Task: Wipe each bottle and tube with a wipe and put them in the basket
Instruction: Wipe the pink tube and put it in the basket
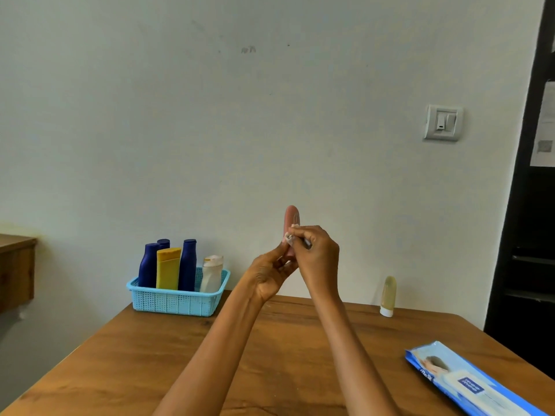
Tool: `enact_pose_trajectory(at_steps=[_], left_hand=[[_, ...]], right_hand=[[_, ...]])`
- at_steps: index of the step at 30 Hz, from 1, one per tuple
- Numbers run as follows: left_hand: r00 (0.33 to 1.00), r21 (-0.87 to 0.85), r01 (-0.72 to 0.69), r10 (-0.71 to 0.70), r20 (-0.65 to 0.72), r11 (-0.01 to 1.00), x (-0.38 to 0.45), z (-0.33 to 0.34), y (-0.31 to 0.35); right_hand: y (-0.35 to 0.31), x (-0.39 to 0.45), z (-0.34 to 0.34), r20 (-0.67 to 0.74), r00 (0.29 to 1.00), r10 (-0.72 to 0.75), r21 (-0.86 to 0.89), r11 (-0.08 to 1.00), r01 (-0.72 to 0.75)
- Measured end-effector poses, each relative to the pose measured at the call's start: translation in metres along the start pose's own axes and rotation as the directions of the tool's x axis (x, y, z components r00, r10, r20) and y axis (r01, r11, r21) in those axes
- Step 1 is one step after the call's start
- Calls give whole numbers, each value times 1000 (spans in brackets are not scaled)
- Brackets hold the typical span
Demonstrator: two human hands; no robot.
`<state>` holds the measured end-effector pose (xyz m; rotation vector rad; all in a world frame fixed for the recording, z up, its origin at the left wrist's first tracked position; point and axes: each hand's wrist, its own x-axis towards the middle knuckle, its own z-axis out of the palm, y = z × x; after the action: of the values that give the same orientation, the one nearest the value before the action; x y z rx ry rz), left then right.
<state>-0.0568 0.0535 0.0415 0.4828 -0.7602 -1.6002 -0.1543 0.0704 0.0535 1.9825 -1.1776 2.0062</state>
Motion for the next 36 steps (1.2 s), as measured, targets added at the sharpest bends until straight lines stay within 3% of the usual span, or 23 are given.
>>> enact_pose_trajectory(at_steps=[3,7,10,14,17,20,23,28,33,36], left_hand=[[1000,-5,-27,27,-8,1000,2,-4,2],[995,42,73,-76,69,996,-2,-9,4],[988,48,112,-116,97,993,-3,-8,8],[997,23,55,-56,55,998,-2,-12,12],[998,5,57,-57,-5,998,-1,-16,10],[996,-1,84,-84,-27,996,-2,-16,10],[993,-3,121,-121,-4,993,-4,-13,7],[989,13,139,-139,46,990,-5,-5,2],[994,13,104,-104,38,994,-3,-7,7],[995,38,92,-93,26,995,-3,-9,7]], right_hand=[[3,-3,0,46,998,-40,-47,998,42],[10,-3,-5,-46,999,15,11,1000,-14],[7,-1,-6,-79,997,-27,5,1000,28],[3,-2,-1,56,995,-80,-33,996,82],[10,-2,-1,138,989,60,8,998,-62],[17,0,-6,26,967,253,173,952,-254],[21,6,-15,-38,896,443,394,831,-393],[14,11,-14,231,898,373,360,825,-435],[15,7,-15,191,974,123,192,968,-160],[21,5,-21,249,965,87,120,986,-120]])
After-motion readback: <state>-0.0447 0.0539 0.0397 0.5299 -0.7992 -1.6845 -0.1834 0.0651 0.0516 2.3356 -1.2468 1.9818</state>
